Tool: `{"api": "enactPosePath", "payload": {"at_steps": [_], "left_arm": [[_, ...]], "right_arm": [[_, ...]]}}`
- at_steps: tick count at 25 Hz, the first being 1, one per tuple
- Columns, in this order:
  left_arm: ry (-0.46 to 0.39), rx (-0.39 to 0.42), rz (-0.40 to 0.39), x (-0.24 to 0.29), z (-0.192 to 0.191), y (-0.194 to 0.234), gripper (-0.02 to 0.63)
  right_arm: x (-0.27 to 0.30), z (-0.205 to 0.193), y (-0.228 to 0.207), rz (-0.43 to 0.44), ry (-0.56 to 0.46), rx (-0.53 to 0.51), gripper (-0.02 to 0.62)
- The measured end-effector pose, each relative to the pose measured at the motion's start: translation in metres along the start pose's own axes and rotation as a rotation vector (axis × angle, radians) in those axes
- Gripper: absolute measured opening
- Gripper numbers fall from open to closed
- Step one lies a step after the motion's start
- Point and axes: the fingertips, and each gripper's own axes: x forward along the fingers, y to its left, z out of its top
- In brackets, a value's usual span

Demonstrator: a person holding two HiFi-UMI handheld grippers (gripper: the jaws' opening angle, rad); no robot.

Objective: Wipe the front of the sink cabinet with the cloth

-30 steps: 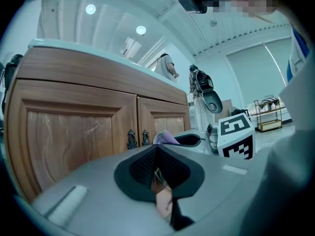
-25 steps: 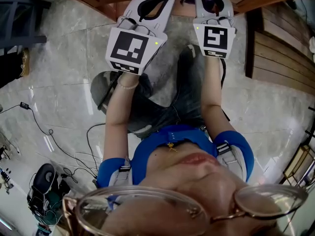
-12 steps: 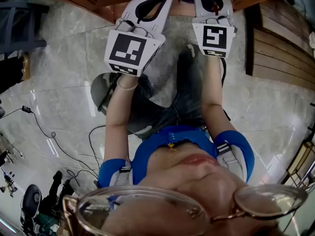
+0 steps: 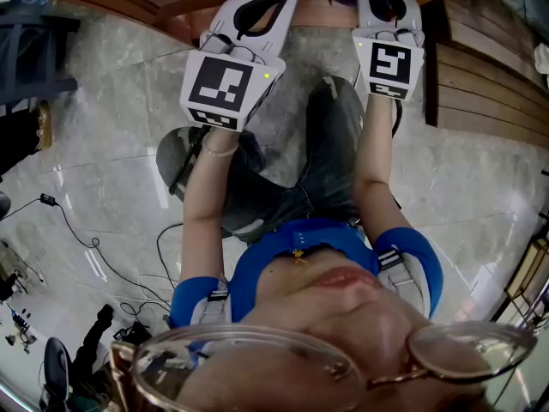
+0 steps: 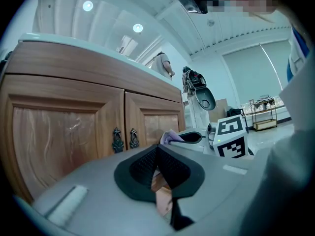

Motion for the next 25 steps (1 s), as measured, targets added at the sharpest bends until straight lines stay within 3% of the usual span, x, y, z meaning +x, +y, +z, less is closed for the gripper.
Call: {"api": "enactPosePath", "payload": {"at_steps": [25], "left_arm": [[0.017, 0.001, -0.012, 0.005, -0.007, -0.002, 0.001]], "right_arm": [[-0.042, -0.053, -0.091, -0.182, 0.098, 0.030, 0.057]]}}
